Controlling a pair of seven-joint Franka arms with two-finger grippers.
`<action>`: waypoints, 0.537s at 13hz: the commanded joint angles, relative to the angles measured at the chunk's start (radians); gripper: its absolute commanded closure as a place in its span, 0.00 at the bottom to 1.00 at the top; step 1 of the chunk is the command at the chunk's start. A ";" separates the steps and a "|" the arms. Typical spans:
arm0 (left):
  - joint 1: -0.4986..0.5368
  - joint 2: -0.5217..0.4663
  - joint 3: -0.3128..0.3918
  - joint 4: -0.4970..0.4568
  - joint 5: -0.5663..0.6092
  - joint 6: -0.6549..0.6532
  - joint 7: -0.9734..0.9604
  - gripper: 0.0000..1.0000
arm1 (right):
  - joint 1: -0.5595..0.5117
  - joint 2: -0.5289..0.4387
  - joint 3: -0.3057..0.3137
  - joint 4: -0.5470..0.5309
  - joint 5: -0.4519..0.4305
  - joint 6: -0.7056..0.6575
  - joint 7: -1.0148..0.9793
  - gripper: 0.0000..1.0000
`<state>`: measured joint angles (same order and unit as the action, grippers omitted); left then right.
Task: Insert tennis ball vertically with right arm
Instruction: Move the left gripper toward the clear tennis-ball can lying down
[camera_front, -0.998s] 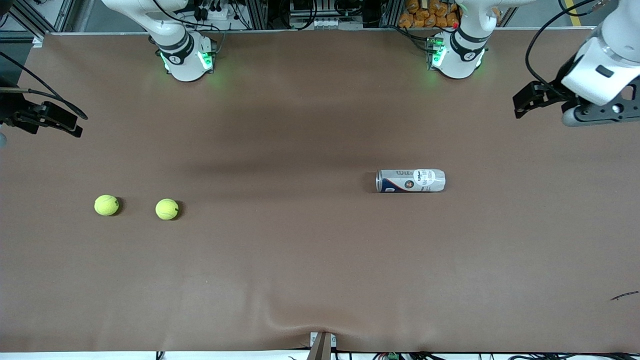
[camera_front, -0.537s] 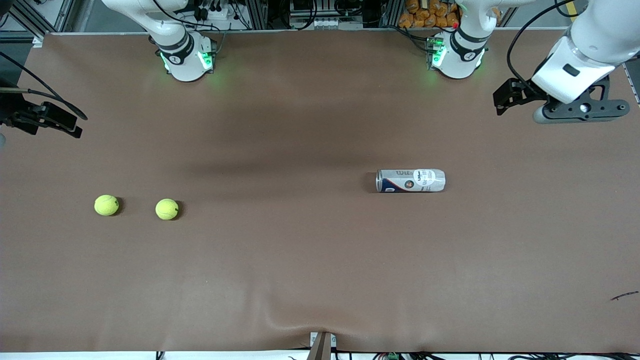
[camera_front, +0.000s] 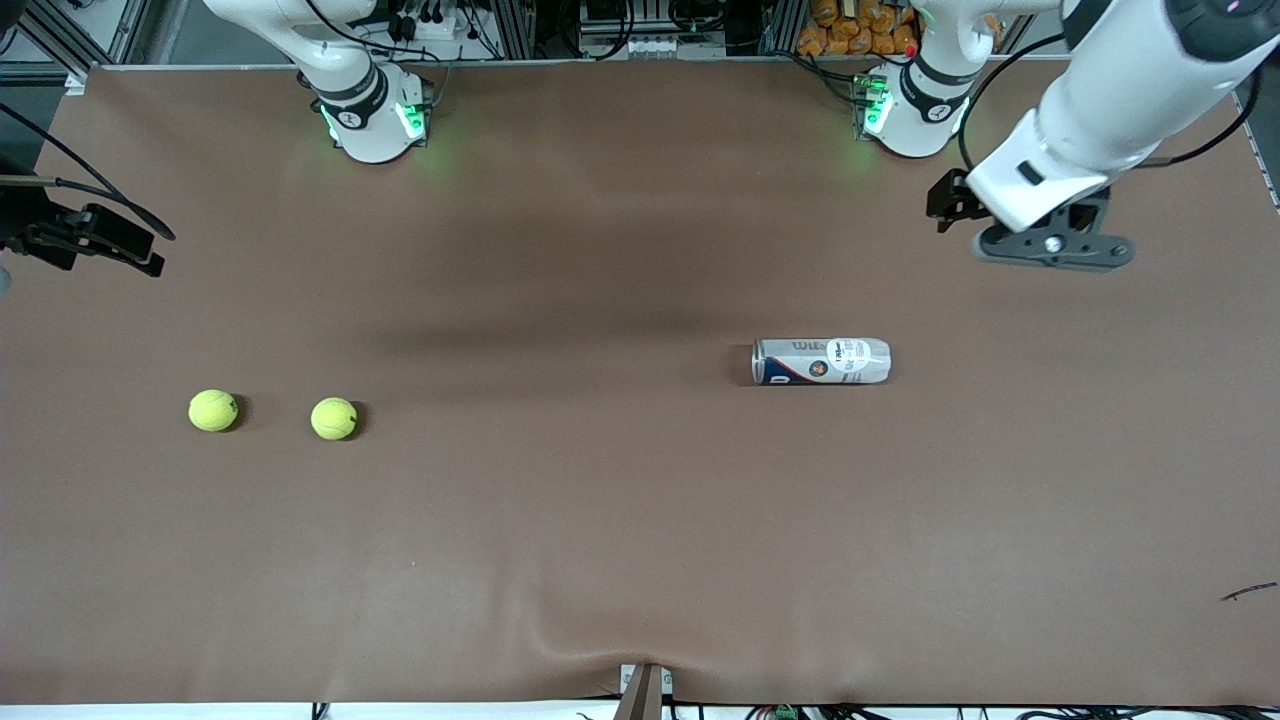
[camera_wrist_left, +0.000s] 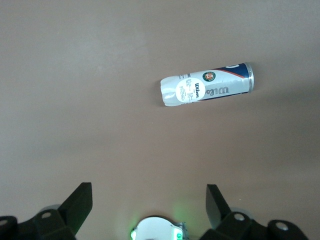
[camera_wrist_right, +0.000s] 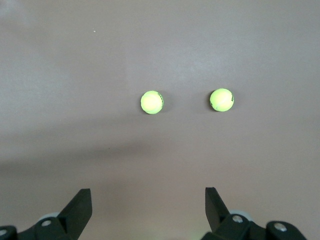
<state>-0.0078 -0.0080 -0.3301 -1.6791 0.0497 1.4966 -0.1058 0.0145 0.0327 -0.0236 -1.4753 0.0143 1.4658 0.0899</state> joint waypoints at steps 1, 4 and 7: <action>0.008 0.002 -0.006 -0.053 0.021 0.033 0.128 0.00 | 0.001 0.009 0.004 0.020 -0.014 -0.004 0.013 0.00; 0.005 -0.001 -0.006 -0.132 0.056 0.112 0.263 0.00 | 0.001 0.009 0.004 0.020 -0.014 -0.004 0.013 0.00; -0.003 0.016 -0.009 -0.191 0.073 0.191 0.415 0.00 | 0.001 0.009 0.004 0.020 -0.014 -0.004 0.013 0.00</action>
<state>-0.0057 0.0121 -0.3313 -1.8290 0.0939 1.6452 0.2392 0.0145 0.0331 -0.0234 -1.4753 0.0143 1.4661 0.0899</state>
